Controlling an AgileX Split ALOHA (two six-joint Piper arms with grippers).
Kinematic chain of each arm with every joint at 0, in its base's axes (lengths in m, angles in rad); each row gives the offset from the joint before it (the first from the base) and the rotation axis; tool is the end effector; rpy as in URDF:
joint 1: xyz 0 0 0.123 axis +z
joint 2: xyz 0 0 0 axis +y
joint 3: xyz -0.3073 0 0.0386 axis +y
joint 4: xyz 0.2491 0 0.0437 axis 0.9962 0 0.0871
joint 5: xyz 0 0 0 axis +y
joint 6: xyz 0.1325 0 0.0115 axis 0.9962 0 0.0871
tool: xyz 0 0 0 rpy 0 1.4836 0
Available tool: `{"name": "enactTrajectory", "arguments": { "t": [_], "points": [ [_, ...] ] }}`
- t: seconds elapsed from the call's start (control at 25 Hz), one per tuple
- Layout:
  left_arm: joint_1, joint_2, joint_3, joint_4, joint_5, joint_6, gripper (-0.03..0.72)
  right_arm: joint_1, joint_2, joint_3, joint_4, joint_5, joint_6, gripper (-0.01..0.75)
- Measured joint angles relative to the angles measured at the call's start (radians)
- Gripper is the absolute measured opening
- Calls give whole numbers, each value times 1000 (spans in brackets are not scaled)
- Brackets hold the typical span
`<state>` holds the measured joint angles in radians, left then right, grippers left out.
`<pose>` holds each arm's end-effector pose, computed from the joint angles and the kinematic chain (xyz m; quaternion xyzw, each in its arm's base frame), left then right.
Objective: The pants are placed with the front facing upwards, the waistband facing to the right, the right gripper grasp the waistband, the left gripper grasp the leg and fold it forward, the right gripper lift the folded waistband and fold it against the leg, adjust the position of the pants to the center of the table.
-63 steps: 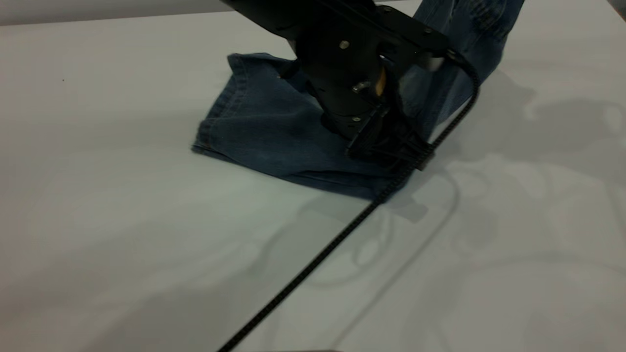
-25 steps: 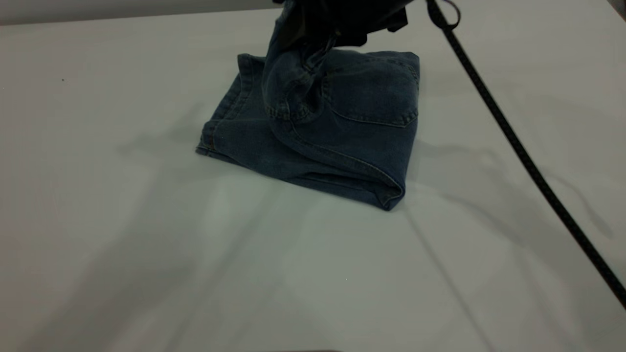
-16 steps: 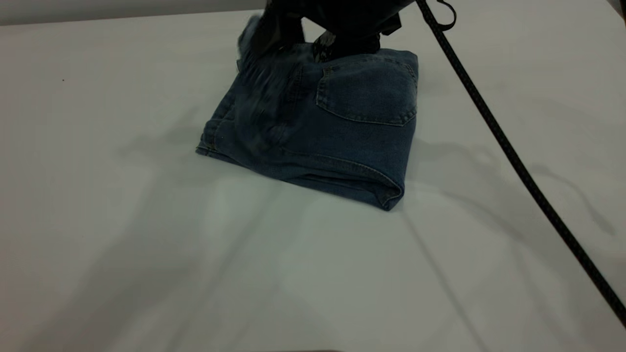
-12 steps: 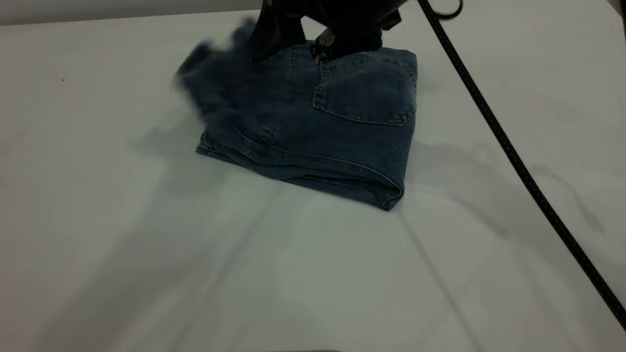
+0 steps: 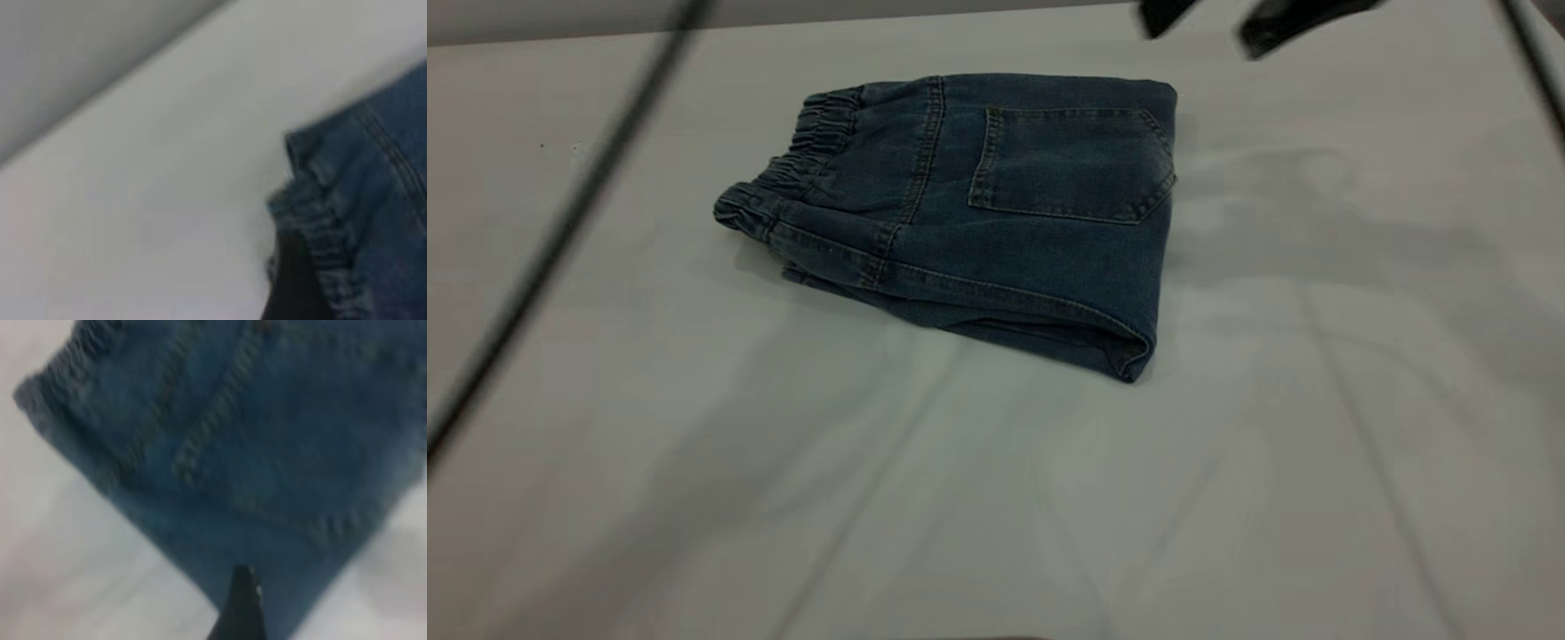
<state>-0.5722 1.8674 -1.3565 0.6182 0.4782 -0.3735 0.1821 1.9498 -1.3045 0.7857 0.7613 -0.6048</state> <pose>0.3996 -0.2151 0.2279 0.2974 0.8746 0.0542 0.3790 0.4034 0.1403 0.1733 -0.1280 0.9392 0.2659 0.1755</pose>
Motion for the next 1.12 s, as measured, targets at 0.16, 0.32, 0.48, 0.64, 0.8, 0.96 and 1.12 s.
{"name": "enactTrajectory", "arguments": {
  "t": [0.16,0.32,0.48,0.64,0.8,0.96,1.12],
  "points": [
    [0,159,0,-34,-35,2,423,-51,-48,0,-16,98,8,573],
    [0,286,0,-43,-139,-4,409,-57,-71,0,-17,114,9,573],
    [0,368,0,-43,-192,-54,402,-57,-74,0,-17,142,9,573],
    [0,393,-4,-49,-144,-114,401,-57,-74,0,-17,164,9,573],
    [0,393,-11,-164,-41,-124,401,-57,-74,0,-17,170,9,573],
    [0,389,-13,-331,36,-74,393,-57,-74,0,-17,170,9,573],
    [0,387,-14,-487,77,29,378,-57,-74,0,-17,170,9,573]
  ]
}}
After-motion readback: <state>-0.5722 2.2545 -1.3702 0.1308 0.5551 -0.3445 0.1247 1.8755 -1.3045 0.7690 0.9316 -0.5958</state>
